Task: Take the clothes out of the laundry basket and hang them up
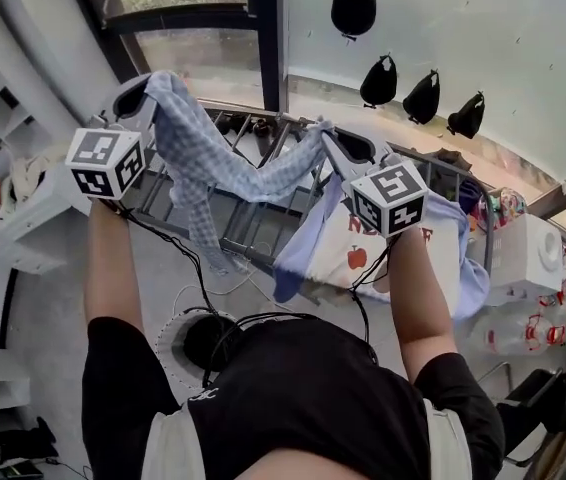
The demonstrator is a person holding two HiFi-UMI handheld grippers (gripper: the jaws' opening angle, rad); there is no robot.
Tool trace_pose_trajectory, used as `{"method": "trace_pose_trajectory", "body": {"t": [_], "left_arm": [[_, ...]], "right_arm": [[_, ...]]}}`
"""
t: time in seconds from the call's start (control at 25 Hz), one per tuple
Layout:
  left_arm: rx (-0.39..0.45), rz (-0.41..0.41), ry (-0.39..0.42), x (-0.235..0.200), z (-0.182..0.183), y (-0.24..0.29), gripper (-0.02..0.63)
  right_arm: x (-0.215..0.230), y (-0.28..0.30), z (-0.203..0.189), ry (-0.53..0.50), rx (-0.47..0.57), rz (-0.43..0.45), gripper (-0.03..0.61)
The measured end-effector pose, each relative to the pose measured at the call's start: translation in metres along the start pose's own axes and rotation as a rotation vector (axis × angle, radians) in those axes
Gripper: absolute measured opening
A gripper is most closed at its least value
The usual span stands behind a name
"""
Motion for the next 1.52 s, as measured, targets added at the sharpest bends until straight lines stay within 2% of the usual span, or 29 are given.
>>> {"method": "trace_pose_trajectory", "body": {"t": [0.24,0.48,0.8,1.08,1.24,1.4,1.52], "left_arm": [[-0.068,-0.117,-0.022,0.008,-0.063,0.081,0.018],[-0.174,-0.224,-0.032,0.032,-0.145,0.127,0.018],[-0.295,-0.288,-0.098,0.053,-0.235,0.147,0.020],[-0.426,-0.339,-0.129,0.070,-0.306,0.133,0.031],[-0.497,-0.387,-0.151,0.083,-0.338,0.115,0.134],[-0.570,-0.398,-0.177,0.090,-0.365,0.099,0.235],[-0.601,-0.399,-0.198,0.096,-0.376,0.085,0.285]], "right_arm": [[0.038,0.029,-0.037,0.078,-0.100,-0.117,0.048],[0.059,0.053,-0.098,0.159,-0.247,-0.193,0.048],[0.052,0.086,-0.179,0.222,-0.458,-0.185,0.051],[0.029,0.115,-0.217,0.230,-0.568,-0.123,0.062],[0.015,0.125,-0.230,0.246,-0.594,-0.068,0.136],[0.007,0.130,-0.235,0.282,-0.586,-0.038,0.209],[-0.001,0.131,-0.234,0.287,-0.572,-0.024,0.216]]}}
Point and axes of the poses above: the fingertips, and each gripper's own axes: y forward along the fingers, x to its right, z out of its top, the point moved 1 cm from there along -y, backward along the fingers, and after that the axes turned 13 degrees about z, right-handed, at the moved point
